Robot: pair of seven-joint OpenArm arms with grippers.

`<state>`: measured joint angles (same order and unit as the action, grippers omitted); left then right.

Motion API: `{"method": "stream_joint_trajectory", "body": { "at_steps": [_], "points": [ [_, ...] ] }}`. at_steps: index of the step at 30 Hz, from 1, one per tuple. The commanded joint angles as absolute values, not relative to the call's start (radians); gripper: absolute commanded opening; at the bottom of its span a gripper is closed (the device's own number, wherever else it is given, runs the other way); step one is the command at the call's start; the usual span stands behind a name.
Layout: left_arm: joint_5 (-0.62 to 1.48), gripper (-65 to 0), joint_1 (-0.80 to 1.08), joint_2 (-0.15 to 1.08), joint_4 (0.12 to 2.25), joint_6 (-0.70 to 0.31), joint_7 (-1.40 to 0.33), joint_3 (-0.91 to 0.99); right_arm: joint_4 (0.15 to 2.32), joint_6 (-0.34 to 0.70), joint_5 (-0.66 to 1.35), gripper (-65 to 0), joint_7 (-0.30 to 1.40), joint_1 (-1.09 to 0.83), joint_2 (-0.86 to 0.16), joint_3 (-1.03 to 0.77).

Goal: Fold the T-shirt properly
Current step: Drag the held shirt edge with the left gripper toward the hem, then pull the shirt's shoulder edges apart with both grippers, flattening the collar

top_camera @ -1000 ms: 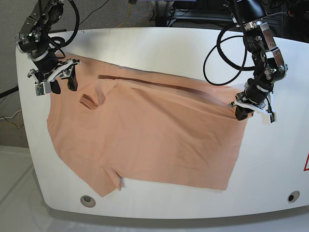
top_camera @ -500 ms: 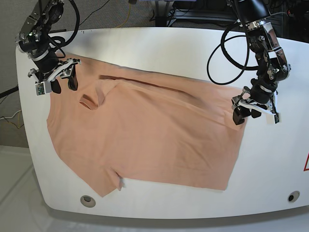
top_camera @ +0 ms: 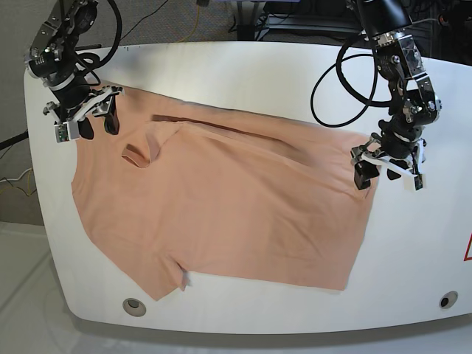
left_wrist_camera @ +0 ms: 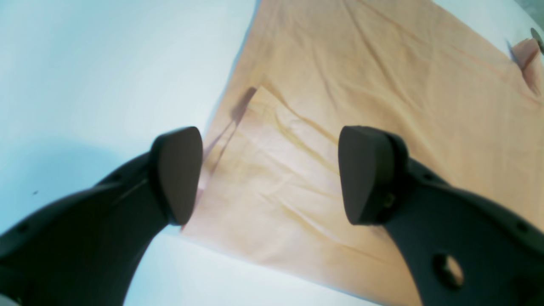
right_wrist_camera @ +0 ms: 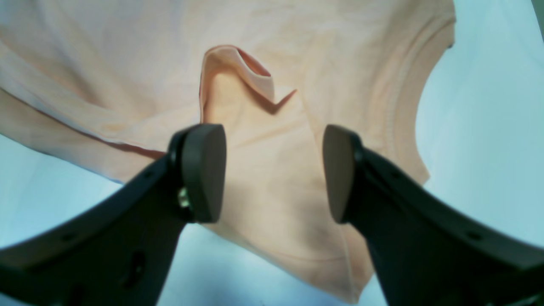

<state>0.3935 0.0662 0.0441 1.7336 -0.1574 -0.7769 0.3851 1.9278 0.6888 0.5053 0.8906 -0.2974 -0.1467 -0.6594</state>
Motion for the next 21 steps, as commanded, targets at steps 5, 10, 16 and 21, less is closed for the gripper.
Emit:
{"method": "stream_joint_trajectory", "body": {
  "at_steps": [5, 10, 16, 21],
  "points": [
    [0.403, -17.6, 0.051, 0.082, 1.751, -0.156, -0.754, 0.386, 1.943, 0.694, 0.522, -30.1, 0.865, -0.294, -0.159, -0.662],
    [0.352, -17.6, 0.050, 0.088, 1.751, -0.156, -0.754, 0.384, 1.943, 0.694, 0.522, -30.1, 0.865, -0.294, -0.159, -0.662],
    [0.222, -17.5, 0.044, 0.084, 1.751, -0.156, -0.756, 0.383, 1.943, 0.694, 0.522, -30.1, 0.865, -0.294, -0.159, -0.662],
    [0.163, -17.5, 0.044, 0.062, 1.745, -0.156, -0.756, 0.384, 1.943, 0.694, 0.522, -30.1, 0.865, -0.294, -0.159, -0.662]
  ]
}}
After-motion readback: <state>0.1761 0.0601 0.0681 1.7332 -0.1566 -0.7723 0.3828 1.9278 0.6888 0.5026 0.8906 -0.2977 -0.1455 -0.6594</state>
